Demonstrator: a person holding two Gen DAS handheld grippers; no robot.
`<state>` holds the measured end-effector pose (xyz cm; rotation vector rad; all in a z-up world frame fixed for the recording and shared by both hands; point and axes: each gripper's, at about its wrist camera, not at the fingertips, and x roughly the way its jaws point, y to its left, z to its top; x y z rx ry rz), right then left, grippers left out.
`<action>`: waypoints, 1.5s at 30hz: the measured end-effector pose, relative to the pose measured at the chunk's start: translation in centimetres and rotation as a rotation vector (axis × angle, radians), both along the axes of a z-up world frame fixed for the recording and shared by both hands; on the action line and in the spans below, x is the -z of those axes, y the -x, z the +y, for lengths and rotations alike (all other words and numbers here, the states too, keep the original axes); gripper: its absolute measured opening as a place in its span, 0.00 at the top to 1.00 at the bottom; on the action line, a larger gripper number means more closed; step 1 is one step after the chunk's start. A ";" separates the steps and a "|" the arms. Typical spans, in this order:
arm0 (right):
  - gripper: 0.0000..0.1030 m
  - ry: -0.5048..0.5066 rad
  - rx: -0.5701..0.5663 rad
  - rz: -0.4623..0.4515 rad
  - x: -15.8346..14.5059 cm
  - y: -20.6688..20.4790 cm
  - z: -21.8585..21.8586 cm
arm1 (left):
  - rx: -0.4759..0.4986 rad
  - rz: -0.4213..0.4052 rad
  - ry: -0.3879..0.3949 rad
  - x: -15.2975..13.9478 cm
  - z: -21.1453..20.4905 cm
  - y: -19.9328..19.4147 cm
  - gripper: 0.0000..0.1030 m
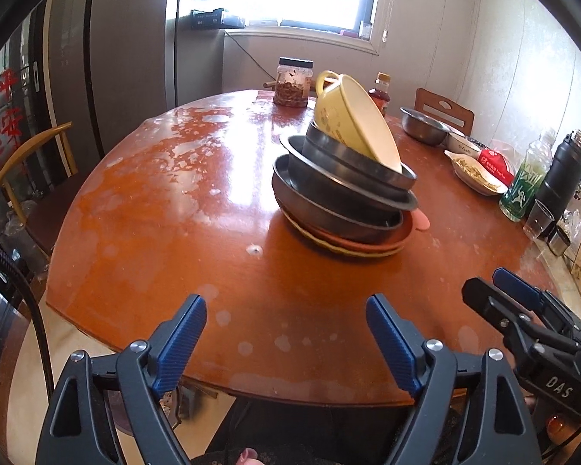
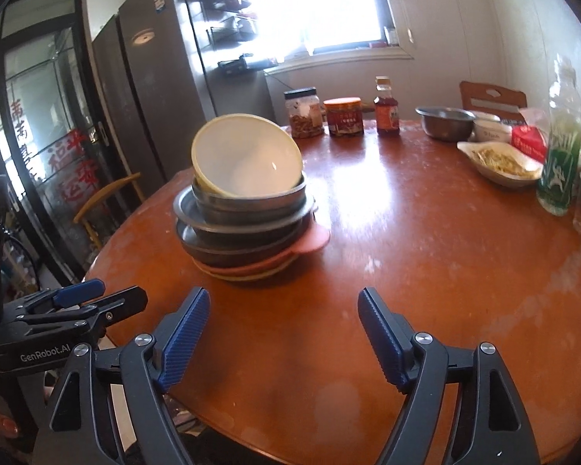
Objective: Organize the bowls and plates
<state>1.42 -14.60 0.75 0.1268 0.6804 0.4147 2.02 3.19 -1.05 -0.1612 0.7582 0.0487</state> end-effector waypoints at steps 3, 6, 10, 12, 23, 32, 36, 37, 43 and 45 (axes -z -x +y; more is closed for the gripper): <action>0.22 0.048 0.039 -0.022 0.6 0.8 -0.2 | -0.009 0.005 -0.010 0.6 -0.5 0.6 0.18; 0.21 0.062 0.054 -0.035 1.0 1.4 -0.6 | -0.006 0.018 0.003 1.4 -1.0 1.1 0.18; 0.20 0.079 0.051 -0.023 1.5 1.7 -1.0 | -0.015 0.024 0.012 2.2 -1.3 1.4 0.18; 0.20 0.066 0.049 -0.009 1.9 2.0 -1.2 | -0.023 0.029 0.005 2.4 -1.5 1.5 0.18; 0.20 0.050 0.040 0.015 2.6 2.3 -1.2 | -0.038 0.062 -0.005 3.7 -1.5 1.5 0.18; 0.20 0.058 0.032 0.024 2.7 2.4 -1.0 | -0.049 0.061 -0.005 3.6 -1.1 1.6 0.18; 0.20 0.058 0.029 0.031 2.7 2.3 -0.8 | -0.051 0.058 -0.004 3.6 -1.0 1.7 0.18; 0.20 0.059 0.027 0.032 2.8 2.2 -0.7 | -0.051 0.057 -0.004 3.6 -1.0 1.7 0.18; 0.20 0.064 0.019 0.032 2.8 2.3 -0.4 | -0.054 0.059 -0.001 3.6 -0.9 1.7 0.18; 0.20 0.064 0.018 0.035 2.8 2.3 -0.4 | -0.054 0.059 -0.001 3.6 -0.9 1.8 0.18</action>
